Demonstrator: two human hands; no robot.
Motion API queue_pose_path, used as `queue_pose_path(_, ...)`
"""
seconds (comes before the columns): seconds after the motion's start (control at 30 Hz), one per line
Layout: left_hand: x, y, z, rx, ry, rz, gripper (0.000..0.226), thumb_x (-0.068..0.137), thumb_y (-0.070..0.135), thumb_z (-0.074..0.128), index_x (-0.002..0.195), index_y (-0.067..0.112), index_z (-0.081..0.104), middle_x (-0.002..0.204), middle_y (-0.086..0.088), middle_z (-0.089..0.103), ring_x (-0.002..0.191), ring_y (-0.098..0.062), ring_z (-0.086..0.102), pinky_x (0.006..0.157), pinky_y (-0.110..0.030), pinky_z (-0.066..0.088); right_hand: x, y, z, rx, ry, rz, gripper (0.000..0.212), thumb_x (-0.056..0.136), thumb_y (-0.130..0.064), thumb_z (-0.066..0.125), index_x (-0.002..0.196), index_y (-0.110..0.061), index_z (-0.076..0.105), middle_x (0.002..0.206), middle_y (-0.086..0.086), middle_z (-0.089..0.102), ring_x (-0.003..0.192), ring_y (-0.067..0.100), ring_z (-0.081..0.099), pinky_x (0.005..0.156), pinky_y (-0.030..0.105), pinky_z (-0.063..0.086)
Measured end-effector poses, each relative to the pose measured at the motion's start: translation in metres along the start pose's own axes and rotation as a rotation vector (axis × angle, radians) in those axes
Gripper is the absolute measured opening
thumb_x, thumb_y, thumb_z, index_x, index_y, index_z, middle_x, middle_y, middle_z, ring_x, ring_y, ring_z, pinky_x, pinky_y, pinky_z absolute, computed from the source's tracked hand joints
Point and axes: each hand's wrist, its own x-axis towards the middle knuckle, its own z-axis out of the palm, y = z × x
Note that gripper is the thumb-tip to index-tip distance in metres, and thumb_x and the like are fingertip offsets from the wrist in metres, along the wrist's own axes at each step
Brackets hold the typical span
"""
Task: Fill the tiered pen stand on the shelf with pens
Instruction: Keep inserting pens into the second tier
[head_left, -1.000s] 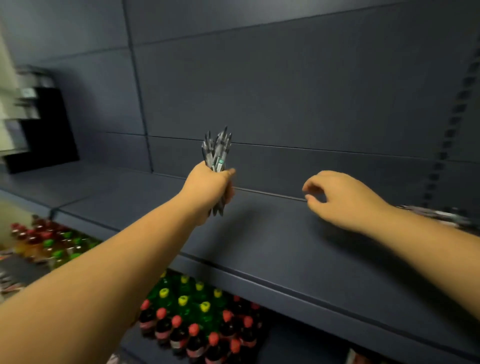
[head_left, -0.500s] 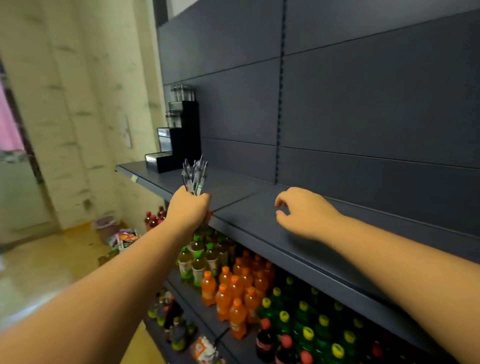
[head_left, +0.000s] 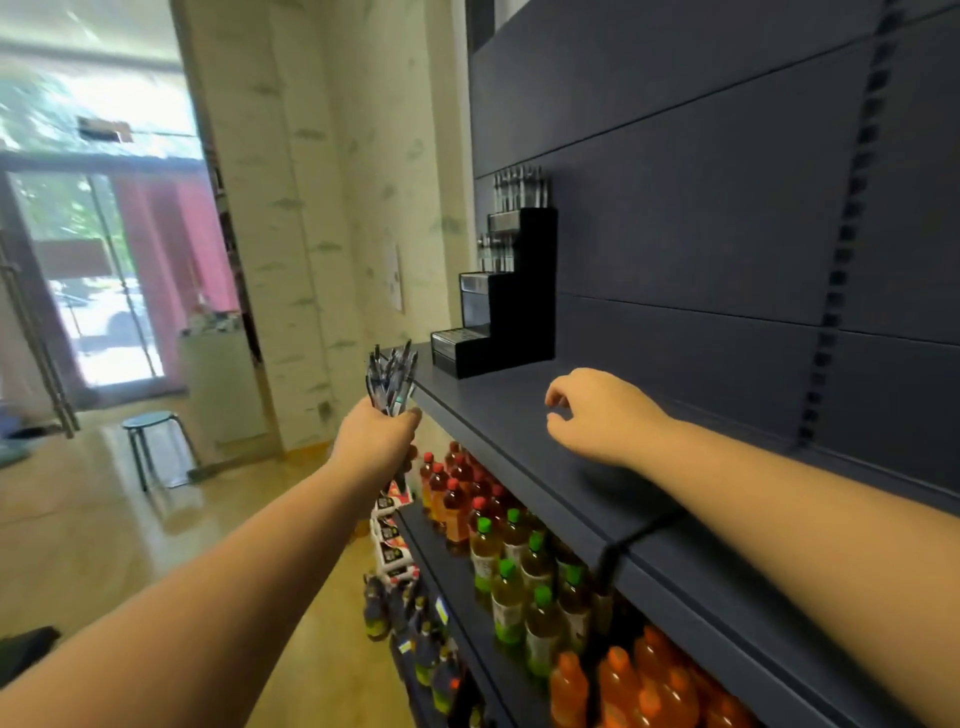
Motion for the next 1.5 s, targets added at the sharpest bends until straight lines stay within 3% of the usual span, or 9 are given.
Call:
queue_pose_path(0.1,0.048,-0.017,-0.019,0.056,0.055,-0.017,0.011,0.096,0.014,0.057,0.088,0.008,0.053,0.072,-0.015,0.056,0.05,-0.022,0.054,0.041,-0.025,0.045,0.055,-0.009,0.013,0.019,0.021,-0.042,0.027,0.095,-0.031,0.054,0.117,-0.022,0.067,0.113,-0.001,0.063,0.099,0.021,0.062,0.085,0.039,0.055)
queue_pose_path(0.3,0.119,-0.065,-0.043,0.087,0.075,-0.082,0.008,0.092,0.015,0.06,0.089,0.009,0.056,0.075,-0.012,0.059,0.063,-0.025,0.057,0.06,-0.038,0.054,0.133,-0.038,0.06,0.024,-0.053,-0.095,0.028,0.095,-0.031,0.055,0.119,-0.021,0.066,0.115,-0.001,0.064,0.099,0.021,0.063,0.087,0.041,0.056)
queue_pose_path(0.77,0.345,-0.125,-0.091,-0.02,-0.164,-0.013,0.01,0.095,0.015,0.059,0.092,0.01,0.051,0.076,-0.012,0.052,0.054,-0.02,0.052,0.05,-0.03,0.047,0.324,-0.132,0.155,0.02,-0.031,-0.02,0.026,0.096,-0.033,0.056,0.118,-0.022,0.066,0.114,-0.003,0.061,0.104,0.017,0.06,0.087,0.035,0.052)
queue_pose_path(0.87,0.385,-0.131,-0.086,-0.053,-0.2,0.02,0.015,0.095,0.012,0.059,0.085,0.013,0.048,0.073,-0.01,0.05,0.052,-0.018,0.049,0.046,-0.027,0.044,0.353,-0.147,0.166,0.105,-0.013,0.018,0.023,0.095,-0.031,0.058,0.113,-0.021,0.068,0.103,-0.006,0.062,0.099,0.016,0.06,0.086,0.035,0.052)
queue_pose_path(1.0,0.425,-0.139,-0.065,-0.088,-0.281,0.071,0.02,0.094,0.011,0.058,0.078,0.019,0.049,0.067,-0.006,0.05,0.054,-0.02,0.049,0.05,-0.03,0.044,0.392,-0.159,0.179,0.332,-0.002,0.101,0.02,0.094,-0.029,0.064,0.111,-0.021,0.07,0.096,-0.011,0.063,0.091,0.008,0.059,0.071,0.018,0.044)
queue_pose_path(1.07,0.444,-0.14,-0.05,-0.105,-0.306,0.103,0.022,0.093,0.012,0.058,0.075,0.022,0.051,0.063,-0.004,0.05,0.055,-0.021,0.049,0.049,-0.03,0.043,0.414,-0.161,0.182,0.454,0.038,0.141,0.024,0.094,-0.031,0.066,0.115,-0.02,0.069,0.095,-0.011,0.063,0.09,0.007,0.059,0.074,0.019,0.044)
queue_pose_path(1.27,0.502,-0.125,-0.003,-0.156,-0.391,0.169,0.005,0.091,0.017,0.058,0.094,0.017,0.063,0.057,-0.004,0.053,0.048,-0.017,0.05,0.045,-0.026,0.04,0.477,-0.138,0.191,0.589,0.19,0.231,0.039,0.095,-0.031,0.068,0.131,-0.016,0.06,0.093,-0.012,0.064,0.087,0.006,0.061,0.081,0.023,0.046)
queue_pose_path(1.43,0.552,-0.095,0.024,-0.212,-0.471,0.281,0.015,0.091,0.016,0.055,0.097,0.025,0.065,0.059,-0.004,0.054,0.055,-0.022,0.054,0.057,-0.04,0.049,0.529,-0.119,0.179,0.694,0.319,0.264,0.009,0.094,-0.026,0.072,0.095,-0.022,0.064,0.073,-0.012,0.062,0.062,-0.003,0.055,0.061,0.016,0.04)
queue_pose_path(1.5,0.57,-0.088,0.03,-0.235,-0.485,0.316,0.015,0.09,0.016,0.055,0.095,0.027,0.064,0.06,-0.005,0.056,0.057,-0.021,0.056,0.059,-0.04,0.051,0.546,-0.116,0.173,0.72,0.339,0.258,0.014,0.093,-0.025,0.073,0.084,-0.026,0.062,0.056,-0.015,0.059,0.05,-0.006,0.052,0.056,0.011,0.039)
